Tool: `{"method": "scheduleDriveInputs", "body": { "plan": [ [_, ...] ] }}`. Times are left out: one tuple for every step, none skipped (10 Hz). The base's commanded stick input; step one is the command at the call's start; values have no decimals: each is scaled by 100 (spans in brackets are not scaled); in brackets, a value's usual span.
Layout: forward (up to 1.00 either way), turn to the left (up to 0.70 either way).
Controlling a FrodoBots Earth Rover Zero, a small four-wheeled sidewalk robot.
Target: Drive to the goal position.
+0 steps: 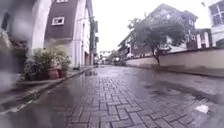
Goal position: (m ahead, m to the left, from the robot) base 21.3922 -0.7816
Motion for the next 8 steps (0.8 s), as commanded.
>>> {"method": "scheduleDriveInputs", "body": {
  "plan": [
    [70, 0],
    [70, 0],
    [70, 0],
    [70, 0],
    [70, 0],
    [70, 0],
    [70, 0],
    [70, 0]
  ]
}}
